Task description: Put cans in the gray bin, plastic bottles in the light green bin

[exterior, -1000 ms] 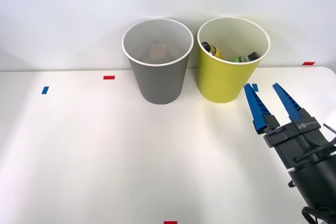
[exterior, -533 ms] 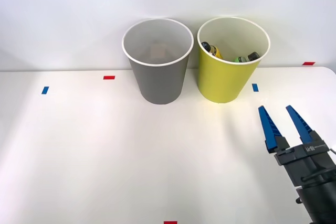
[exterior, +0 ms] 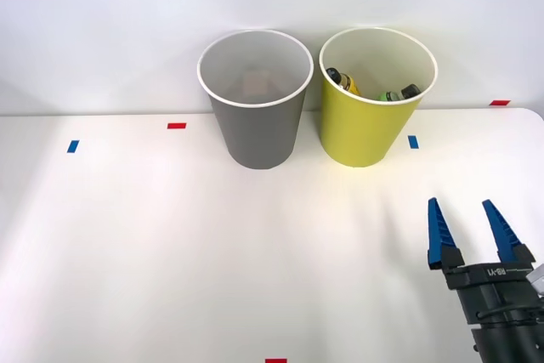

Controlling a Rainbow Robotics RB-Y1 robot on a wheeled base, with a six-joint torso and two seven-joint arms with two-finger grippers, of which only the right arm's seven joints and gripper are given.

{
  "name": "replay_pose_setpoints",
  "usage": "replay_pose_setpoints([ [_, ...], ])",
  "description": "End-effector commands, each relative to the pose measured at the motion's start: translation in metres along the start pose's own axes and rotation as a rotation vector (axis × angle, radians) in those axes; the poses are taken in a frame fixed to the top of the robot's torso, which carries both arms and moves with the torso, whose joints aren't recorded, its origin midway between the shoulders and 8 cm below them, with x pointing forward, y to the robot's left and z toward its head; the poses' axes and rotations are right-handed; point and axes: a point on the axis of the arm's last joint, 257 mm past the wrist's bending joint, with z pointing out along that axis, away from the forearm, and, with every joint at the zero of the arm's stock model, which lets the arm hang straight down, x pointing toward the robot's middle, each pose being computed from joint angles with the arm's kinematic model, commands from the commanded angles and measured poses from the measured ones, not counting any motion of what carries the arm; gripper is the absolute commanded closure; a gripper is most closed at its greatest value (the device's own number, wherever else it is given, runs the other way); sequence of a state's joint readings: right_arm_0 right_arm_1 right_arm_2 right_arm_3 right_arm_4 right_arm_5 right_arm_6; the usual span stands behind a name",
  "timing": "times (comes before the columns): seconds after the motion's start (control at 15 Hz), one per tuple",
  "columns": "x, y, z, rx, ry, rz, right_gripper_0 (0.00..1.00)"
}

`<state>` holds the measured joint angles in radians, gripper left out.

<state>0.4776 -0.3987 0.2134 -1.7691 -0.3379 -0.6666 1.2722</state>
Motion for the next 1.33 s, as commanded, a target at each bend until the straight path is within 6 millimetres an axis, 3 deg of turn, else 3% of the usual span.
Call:
replay_pose_setpoints([
  [0.07, 0.003, 0.001, -0.008, 0.01, 0.002, -0.02, 0.0],
  [0.27, 0.008, -0.002, -0.023, 0.02, 0.026, -0.052, 0.0],
  [0.6, 0.018, 0.008, -0.027, -0.003, 0.051, -0.131, 0.0],
  [1.33, 0.028, 0.016, -0.079, 0.016, 0.087, -0.291, 0.0],
])
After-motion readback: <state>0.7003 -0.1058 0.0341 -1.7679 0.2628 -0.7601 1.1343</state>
